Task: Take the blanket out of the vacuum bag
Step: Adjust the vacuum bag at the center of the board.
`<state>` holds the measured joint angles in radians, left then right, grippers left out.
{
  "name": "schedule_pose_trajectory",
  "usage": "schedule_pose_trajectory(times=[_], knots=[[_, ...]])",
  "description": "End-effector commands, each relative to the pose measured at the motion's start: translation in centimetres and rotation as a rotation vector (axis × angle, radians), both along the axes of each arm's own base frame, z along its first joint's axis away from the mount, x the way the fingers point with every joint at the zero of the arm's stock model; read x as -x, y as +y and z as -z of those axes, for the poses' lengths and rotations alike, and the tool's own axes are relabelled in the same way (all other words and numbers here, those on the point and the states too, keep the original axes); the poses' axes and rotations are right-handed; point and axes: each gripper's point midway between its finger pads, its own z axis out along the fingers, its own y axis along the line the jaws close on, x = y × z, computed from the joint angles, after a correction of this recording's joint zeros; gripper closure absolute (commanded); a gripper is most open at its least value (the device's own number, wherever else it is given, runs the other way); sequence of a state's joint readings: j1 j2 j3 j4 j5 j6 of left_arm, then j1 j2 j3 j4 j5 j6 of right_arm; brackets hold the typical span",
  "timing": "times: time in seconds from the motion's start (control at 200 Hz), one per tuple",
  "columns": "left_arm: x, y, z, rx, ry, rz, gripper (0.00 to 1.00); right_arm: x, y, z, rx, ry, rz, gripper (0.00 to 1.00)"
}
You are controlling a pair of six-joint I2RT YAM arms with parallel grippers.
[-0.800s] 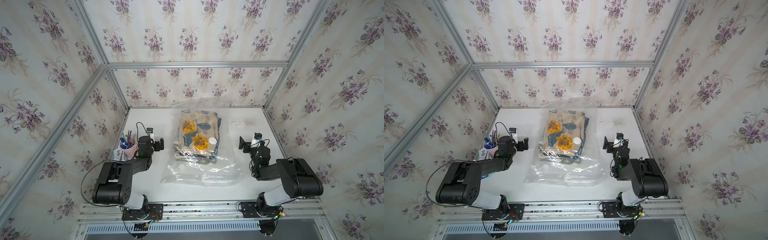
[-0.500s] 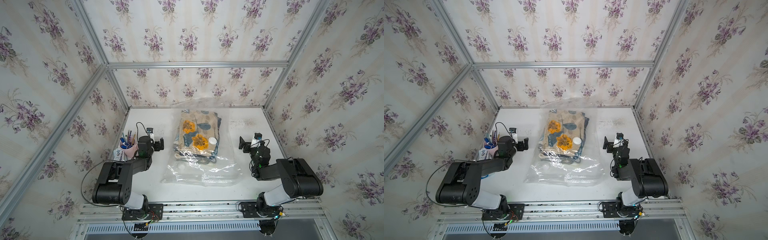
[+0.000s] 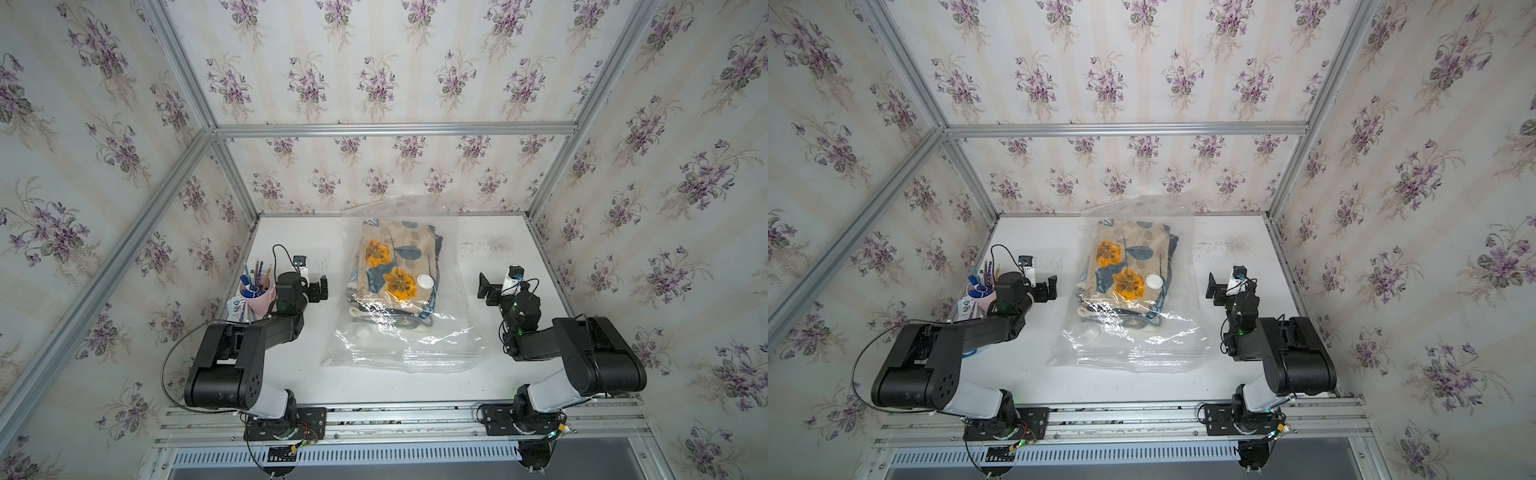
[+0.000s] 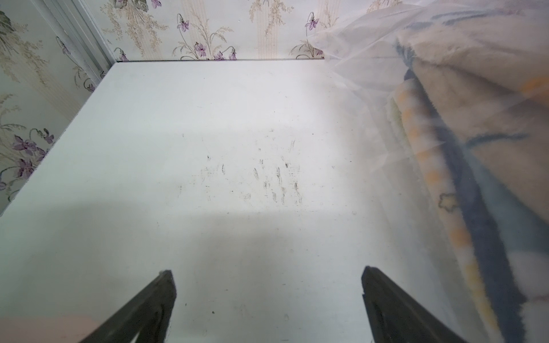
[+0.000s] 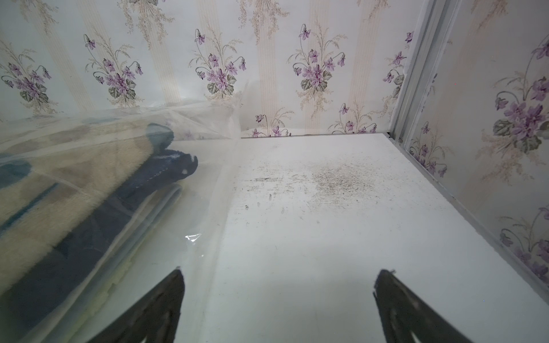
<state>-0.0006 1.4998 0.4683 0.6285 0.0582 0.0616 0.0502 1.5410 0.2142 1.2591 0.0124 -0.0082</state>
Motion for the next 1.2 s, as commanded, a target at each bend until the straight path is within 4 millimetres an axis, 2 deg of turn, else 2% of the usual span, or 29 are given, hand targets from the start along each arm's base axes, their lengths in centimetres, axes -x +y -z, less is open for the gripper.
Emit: schedule_pose_trajectory(times=[0.0,0.495,0.604,0.699,0.709,0.729,0.804,0.939,1.009,1.044,1.069,1.094,1.144,1.194], knots=[[-0.4,-0.1,-0.8,-0.004,-0.032,0.009,0.00,-0.1,-0.1,-0.9,0.013,-0.038,0.014,0.00],[-0.4,-0.2,-0.8,-0.001,-0.029,0.012,0.00,-0.3,-0.8,-0.9,-0.002,-0.034,0.052,0.00],[-0.8,-0.1,-1.5,-0.004,-0.023,0.008,0.00,-0.2,-0.8,-1.1,-0.001,-0.041,0.055,0.00],[-1.4,0.0,-4.4,-0.018,0.140,-0.003,0.00,-1.7,-0.7,-2.0,0.009,0.038,0.056,0.00],[-1.5,0.1,-5.9,-0.016,0.123,-0.015,0.00,-1.9,-0.7,-2.1,0.010,0.051,0.059,0.00],[-1.6,0.3,-7.1,-0.006,0.133,-0.039,0.00,-2.4,-0.9,-2.7,0.007,0.069,0.071,0.00],[-1.8,0.2,-9.9,0.051,0.171,-0.074,0.00,-3.7,-1.3,-4.6,-0.065,0.129,0.120,0.00],[-0.8,-1.8,-13.9,0.082,0.097,-0.029,0.00,-4.3,-0.6,-6.7,-0.136,0.193,0.105,0.00],[0.2,-2.4,-16.1,0.099,0.035,-0.021,0.00,-4.1,-1.3,-7.4,-0.202,0.203,0.159,0.00],[0.7,-2.7,-17.1,0.118,0.006,-0.015,0.00,-3.6,-3.0,-6.7,-0.332,0.212,0.283,0.00],[0.9,-3.0,-17.8,0.134,-0.016,-0.001,0.00,-3.0,-4.4,-5.5,-0.463,0.239,0.388,0.00],[1.2,-3.5,-18.6,0.149,-0.038,0.022,0.00,-2.9,-5.1,-4.7,-0.573,0.261,0.421,0.00],[1.6,-4.6,-19.9,0.177,-0.077,0.086,0.00,-3.8,-3.9,-4.0,-0.678,0.320,0.240,0.01],[2.1,-5.5,-21.2,0.193,-0.108,0.131,0.00,-4.3,-3.6,-2.6,-0.725,0.406,0.183,0.17]])
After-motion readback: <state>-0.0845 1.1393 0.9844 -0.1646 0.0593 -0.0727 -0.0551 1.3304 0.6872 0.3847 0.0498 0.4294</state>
